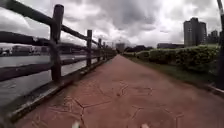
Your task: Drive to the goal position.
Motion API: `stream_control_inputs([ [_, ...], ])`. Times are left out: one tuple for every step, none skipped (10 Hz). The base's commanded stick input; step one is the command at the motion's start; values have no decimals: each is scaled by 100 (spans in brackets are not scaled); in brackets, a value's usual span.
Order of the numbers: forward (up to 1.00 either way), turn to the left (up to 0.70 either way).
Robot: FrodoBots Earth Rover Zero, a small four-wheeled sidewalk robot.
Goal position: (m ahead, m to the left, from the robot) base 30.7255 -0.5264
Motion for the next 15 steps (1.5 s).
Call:
stream_control_inputs([
  [70,0],
  [70,0],
  [70,0],
  [70,0],
  [70,0],
  [70,0],
  [70,0],
  [70,0],
  [70,0],
  [70,0],
  [70,0],
  [70,0],
  [70,0],
  [70,0],
  [70,0],
])
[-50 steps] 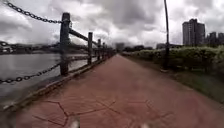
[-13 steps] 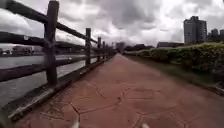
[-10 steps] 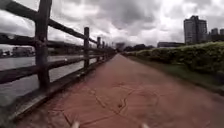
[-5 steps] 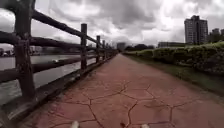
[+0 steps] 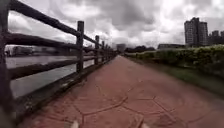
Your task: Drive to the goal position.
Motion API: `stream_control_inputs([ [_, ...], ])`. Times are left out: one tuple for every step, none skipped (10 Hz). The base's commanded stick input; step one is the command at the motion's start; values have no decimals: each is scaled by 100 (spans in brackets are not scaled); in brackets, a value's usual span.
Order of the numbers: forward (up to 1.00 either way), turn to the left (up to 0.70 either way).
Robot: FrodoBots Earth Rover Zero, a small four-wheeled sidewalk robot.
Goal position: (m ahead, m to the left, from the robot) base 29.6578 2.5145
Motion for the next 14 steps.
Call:
stream_control_inputs([
  [70,0],
  [70,0],
  [70,0],
  [70,0],
  [70,0],
  [70,0],
  [70,0],
  [70,0],
  [70,0],
  [70,0],
  [70,0],
  [70,0],
  [70,0],
  [70,0],
])
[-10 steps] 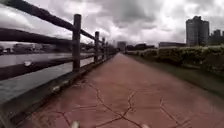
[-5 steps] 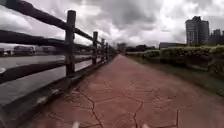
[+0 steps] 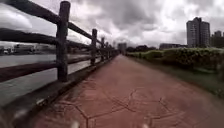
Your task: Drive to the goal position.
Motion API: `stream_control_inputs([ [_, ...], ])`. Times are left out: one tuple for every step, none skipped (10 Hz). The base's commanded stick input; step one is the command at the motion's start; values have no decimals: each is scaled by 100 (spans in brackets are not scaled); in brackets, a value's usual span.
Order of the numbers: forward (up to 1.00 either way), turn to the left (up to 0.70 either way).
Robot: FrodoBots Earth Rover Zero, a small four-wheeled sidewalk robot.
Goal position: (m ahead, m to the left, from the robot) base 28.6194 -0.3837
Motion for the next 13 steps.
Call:
stream_control_inputs([
  [70,0],
  [70,0],
  [70,0],
  [70,0],
  [70,-9],
  [70,-24],
  [70,-31],
  [70,-35],
  [70,-35],
  [70,-35],
  [70,-14],
  [70,0],
  [70,0],
])
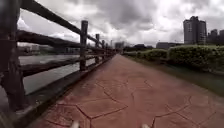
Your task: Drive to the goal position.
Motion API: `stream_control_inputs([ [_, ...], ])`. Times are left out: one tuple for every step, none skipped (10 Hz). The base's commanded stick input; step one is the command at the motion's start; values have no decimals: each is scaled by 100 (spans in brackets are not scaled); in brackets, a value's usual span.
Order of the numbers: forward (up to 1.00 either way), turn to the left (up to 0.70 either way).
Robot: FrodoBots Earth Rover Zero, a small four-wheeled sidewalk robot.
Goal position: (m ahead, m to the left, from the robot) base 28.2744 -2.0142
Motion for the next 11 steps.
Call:
stream_control_inputs([
  [70,0],
  [70,0],
  [70,0],
  [70,0],
  [70,0],
  [70,0],
  [70,0],
  [70,0],
  [70,-20],
  [70,-35],
  [70,-30],
])
